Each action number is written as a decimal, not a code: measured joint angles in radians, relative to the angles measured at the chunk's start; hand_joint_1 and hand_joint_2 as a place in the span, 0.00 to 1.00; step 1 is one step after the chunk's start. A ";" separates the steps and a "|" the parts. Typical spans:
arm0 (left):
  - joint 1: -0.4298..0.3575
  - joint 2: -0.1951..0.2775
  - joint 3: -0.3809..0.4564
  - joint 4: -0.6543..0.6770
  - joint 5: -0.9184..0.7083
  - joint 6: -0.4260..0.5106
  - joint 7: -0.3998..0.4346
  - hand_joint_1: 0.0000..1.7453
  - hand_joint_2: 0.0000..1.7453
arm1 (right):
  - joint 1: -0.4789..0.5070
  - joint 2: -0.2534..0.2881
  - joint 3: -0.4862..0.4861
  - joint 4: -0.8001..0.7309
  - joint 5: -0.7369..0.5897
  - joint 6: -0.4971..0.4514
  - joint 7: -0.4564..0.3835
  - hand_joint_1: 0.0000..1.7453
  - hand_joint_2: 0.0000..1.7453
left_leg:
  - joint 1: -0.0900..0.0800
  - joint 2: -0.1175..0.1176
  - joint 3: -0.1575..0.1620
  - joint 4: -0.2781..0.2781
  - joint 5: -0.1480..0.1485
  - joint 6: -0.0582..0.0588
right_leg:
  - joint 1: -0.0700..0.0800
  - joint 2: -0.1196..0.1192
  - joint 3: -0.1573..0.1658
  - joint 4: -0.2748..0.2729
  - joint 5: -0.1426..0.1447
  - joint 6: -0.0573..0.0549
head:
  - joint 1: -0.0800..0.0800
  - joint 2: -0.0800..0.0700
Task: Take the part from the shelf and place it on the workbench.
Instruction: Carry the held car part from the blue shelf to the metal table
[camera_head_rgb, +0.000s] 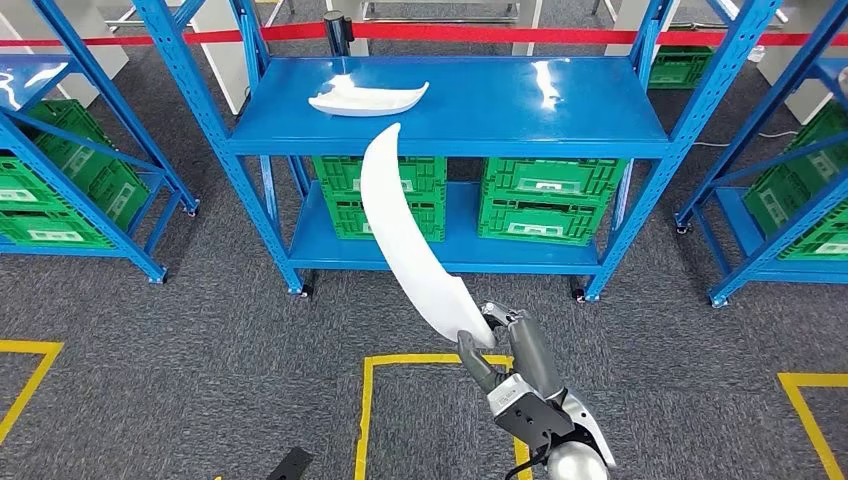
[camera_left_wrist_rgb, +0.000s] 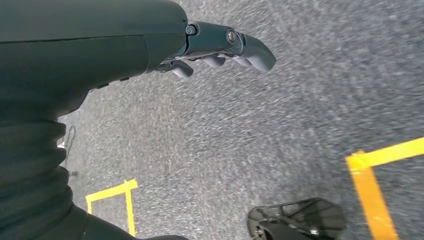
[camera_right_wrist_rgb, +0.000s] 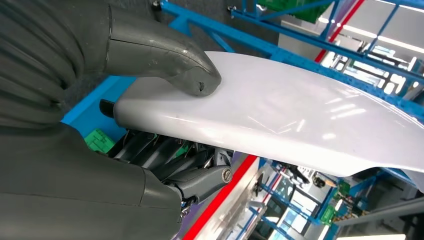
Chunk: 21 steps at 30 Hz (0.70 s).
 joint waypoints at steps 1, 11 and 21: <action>-0.002 0.000 0.000 -0.001 0.000 0.000 -0.001 0.00 1.00 | -0.001 0.001 0.000 0.000 0.001 0.002 0.000 1.00 1.00 | 0.002 -0.001 0.053 -0.064 0.005 -0.001 | -0.001 0.000 -0.017 0.007 0.009 0.006 | 0.000 0.000; -0.016 0.000 0.007 -0.004 0.000 0.001 -0.005 0.00 1.00 | -0.013 0.004 -0.002 0.000 0.006 0.006 -0.001 1.00 1.00 | -0.009 0.006 0.088 -0.245 0.034 0.081 | -0.006 0.005 -0.104 0.203 -0.139 0.059 | 0.001 0.000; -0.018 -0.002 0.023 -0.004 0.012 0.002 0.009 0.00 1.00 | -0.070 0.013 -0.002 0.004 -0.002 0.026 0.022 1.00 1.00 | -0.017 0.010 -0.028 -0.240 0.155 0.052 | 0.020 0.006 0.153 -0.018 -0.125 0.009 | 0.003 0.000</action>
